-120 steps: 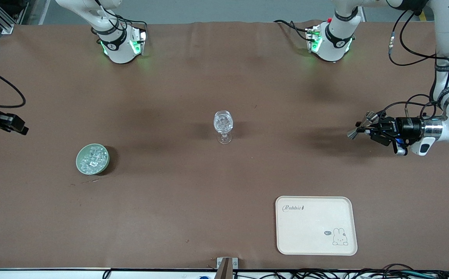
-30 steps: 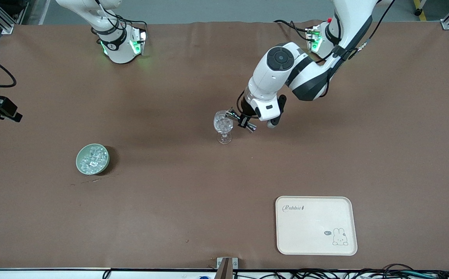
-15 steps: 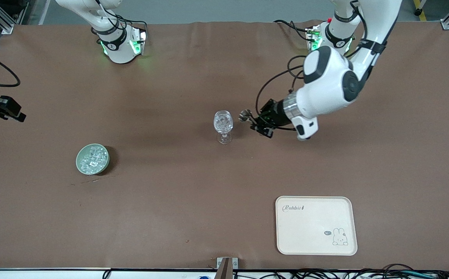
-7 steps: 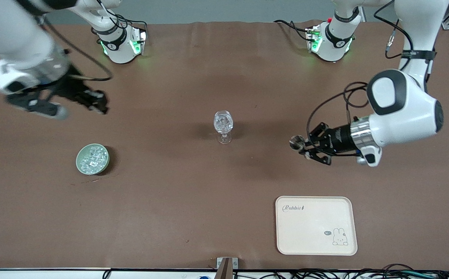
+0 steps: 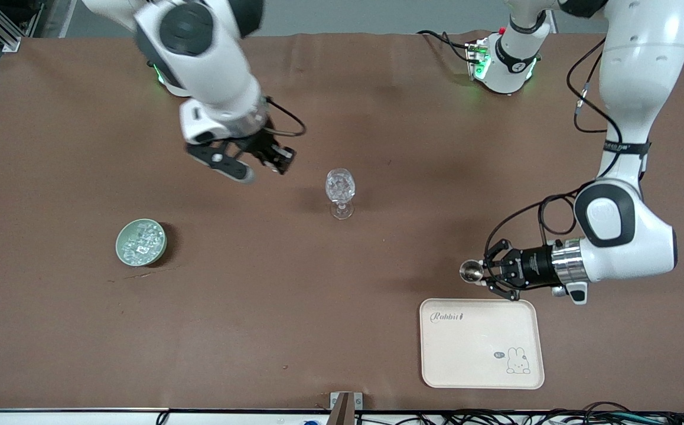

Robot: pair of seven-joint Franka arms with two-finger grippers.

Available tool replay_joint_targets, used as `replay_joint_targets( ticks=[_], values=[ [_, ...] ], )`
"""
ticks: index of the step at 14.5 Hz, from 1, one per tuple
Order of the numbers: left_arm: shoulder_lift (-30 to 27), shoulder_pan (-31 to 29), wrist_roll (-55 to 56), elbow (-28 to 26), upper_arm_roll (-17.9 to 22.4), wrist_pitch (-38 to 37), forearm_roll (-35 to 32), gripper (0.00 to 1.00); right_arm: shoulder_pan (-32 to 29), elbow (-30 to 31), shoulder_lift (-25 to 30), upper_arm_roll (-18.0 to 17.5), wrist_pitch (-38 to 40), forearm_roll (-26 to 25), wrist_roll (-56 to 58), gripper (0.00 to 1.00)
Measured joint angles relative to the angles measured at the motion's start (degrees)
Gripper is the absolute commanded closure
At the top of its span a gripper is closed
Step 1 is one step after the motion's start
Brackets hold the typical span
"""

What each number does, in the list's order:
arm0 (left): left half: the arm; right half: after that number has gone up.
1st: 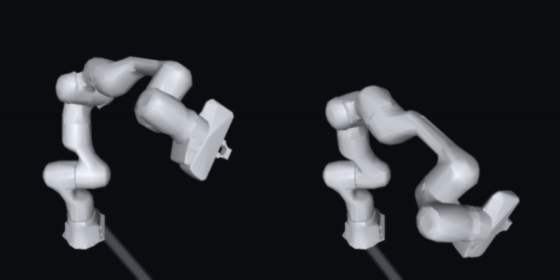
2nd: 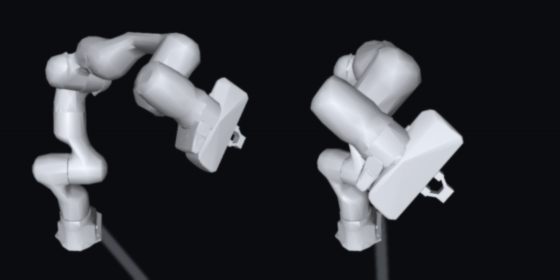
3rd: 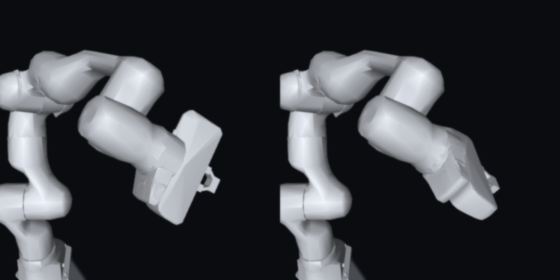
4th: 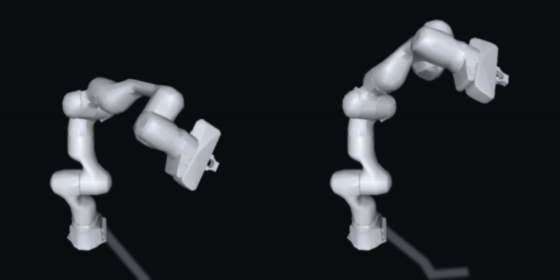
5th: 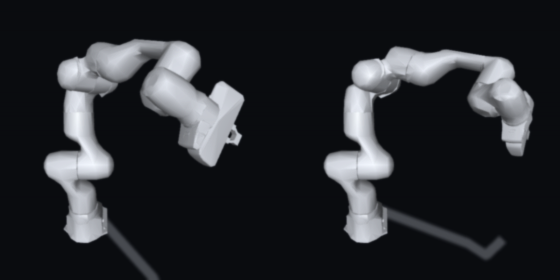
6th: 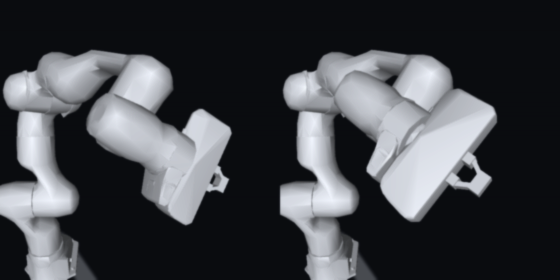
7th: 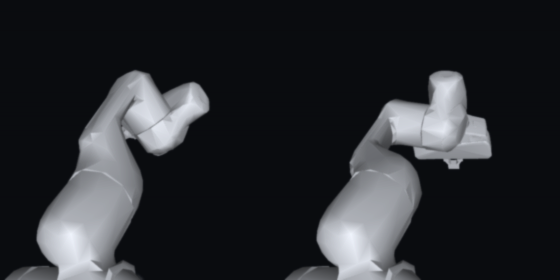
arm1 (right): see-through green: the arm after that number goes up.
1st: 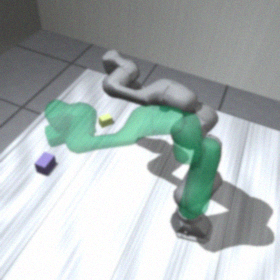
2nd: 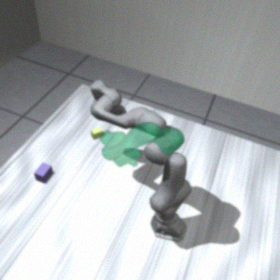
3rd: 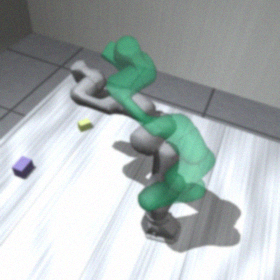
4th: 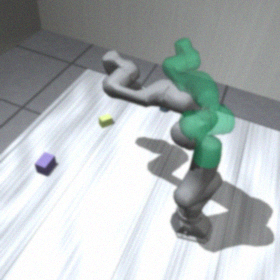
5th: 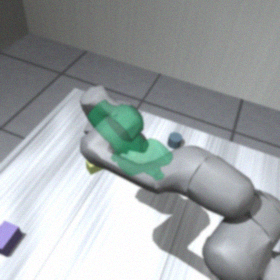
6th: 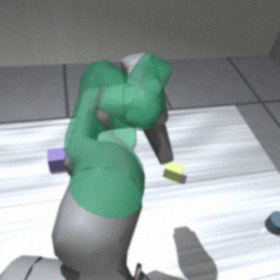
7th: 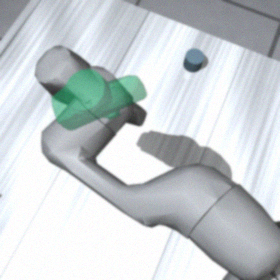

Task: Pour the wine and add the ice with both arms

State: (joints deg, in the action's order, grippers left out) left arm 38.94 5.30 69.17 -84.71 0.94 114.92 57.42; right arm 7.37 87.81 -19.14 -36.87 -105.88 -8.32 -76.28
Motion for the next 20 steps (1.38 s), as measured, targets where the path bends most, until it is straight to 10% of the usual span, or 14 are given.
replay_joint_targets(
  ticks=[6, 20],
  values=[
    [6.4, 0.0, -10.7, 3.5, 5.8, -0.5, 14.1, 1.0, 5.2, -0.3, -10.7, -2.0, -6.3, -7.8, -11.2, 0.98],
    [17.9, 0.2, -16.9, 11.4, 9.7, -0.3, 36.3, 1.0, 8.2, -0.9, -13.2, -2.2, -7.0, -9.6, -14.5, 0.85]
  ],
)
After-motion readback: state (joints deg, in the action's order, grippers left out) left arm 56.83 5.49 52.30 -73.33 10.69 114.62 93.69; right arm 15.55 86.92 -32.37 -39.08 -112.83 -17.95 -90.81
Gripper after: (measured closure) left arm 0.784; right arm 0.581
